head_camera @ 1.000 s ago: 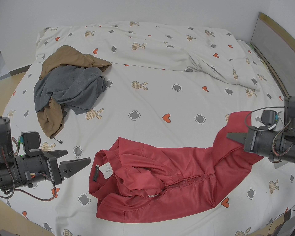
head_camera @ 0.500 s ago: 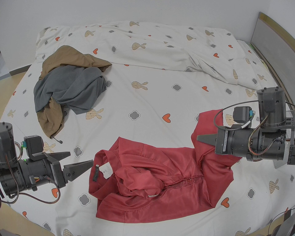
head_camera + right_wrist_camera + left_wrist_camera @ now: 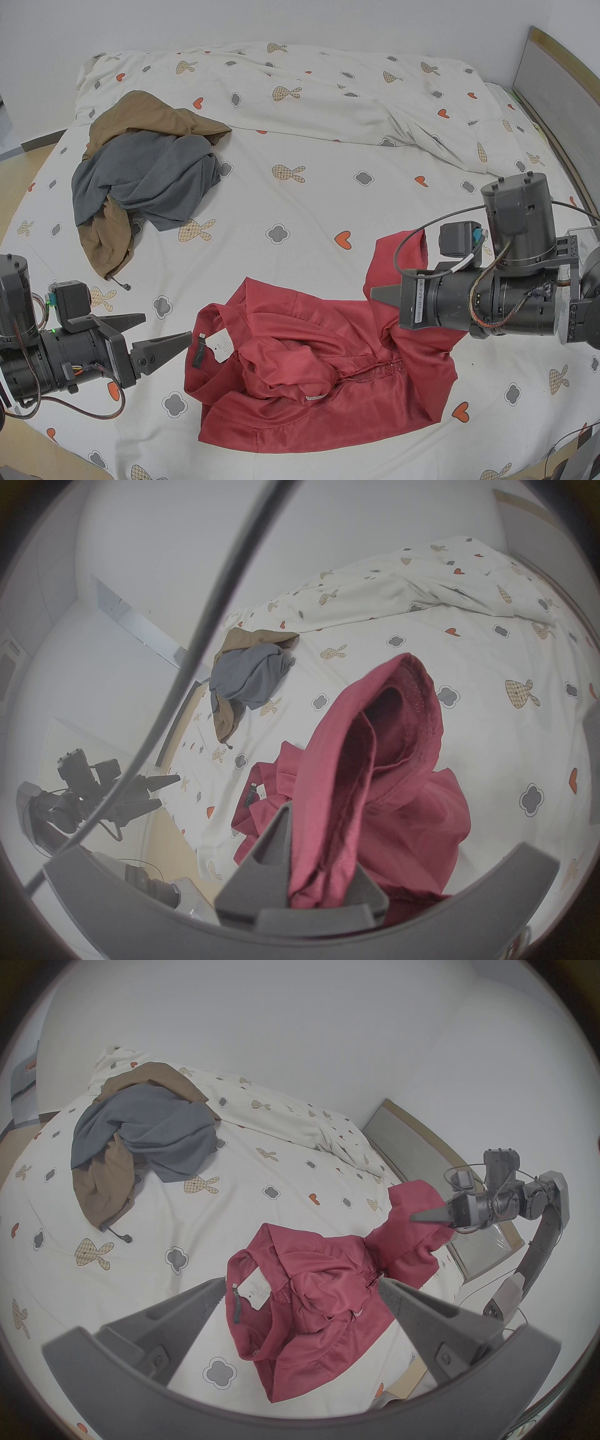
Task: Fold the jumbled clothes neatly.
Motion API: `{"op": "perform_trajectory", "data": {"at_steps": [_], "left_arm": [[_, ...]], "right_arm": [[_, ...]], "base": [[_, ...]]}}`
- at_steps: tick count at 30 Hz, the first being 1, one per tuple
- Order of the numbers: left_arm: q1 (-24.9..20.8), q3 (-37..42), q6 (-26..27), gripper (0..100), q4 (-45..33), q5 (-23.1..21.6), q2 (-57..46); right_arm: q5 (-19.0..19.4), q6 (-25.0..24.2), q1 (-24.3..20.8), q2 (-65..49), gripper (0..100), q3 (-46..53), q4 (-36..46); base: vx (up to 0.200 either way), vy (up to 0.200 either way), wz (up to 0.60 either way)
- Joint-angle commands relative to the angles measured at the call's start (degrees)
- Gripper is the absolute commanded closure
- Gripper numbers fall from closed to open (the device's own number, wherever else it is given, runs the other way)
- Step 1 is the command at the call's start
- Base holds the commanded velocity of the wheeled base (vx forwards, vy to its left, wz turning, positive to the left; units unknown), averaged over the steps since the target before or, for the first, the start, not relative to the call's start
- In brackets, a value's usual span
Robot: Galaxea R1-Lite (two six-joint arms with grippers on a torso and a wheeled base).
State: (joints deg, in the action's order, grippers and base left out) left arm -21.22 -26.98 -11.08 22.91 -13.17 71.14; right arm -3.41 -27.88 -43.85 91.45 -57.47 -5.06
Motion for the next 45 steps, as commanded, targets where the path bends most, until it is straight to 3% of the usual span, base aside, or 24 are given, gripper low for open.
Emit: {"op": "perform_trajectory", "data": {"at_steps": [1, 6, 24, 25, 37, 45], "left_arm": [[0.0, 0.0, 0.0, 0, 0.0, 0.0, -0.1], [0.0, 0.1, 0.0, 0, 0.1, 0.0, -0.2], [-0.7, 0.3, 0.0, 0, 0.1, -0.1, 0.0], [-0.8, 0.4, 0.0, 0, 0.1, 0.0, 0.0], [-1.6, 0.5, 0.1, 0, 0.1, 0.0, 0.0], [-1.7, 0.9, 0.1, 0, 0.1, -0.1, 0.5]], "right_arm": [[-0.9, 0.0, -1.1, 1.5, 100, -0.5, 0.0], [-5.2, -0.8, -4.4, 5.0, 100, -1.5, -0.2], [-5.4, -2.9, -7.2, 9.2, 100, -3.0, 0.0], [-5.4, -2.9, -7.7, 9.7, 0, -3.1, -0.1], [-5.1, -4.6, -15.8, 17.9, 0, -11.4, -0.6], [-5.1, -4.6, -16.4, 14.9, 0, -10.4, 0.1]], "base": [[0.0, 0.2, 0.0], [0.0, 0.16, 0.0], [0.0, 0.0, 0.0], [0.0, 0.0, 0.0], [0.0, 0.0, 0.0], [0.0, 0.0, 0.0]]}}
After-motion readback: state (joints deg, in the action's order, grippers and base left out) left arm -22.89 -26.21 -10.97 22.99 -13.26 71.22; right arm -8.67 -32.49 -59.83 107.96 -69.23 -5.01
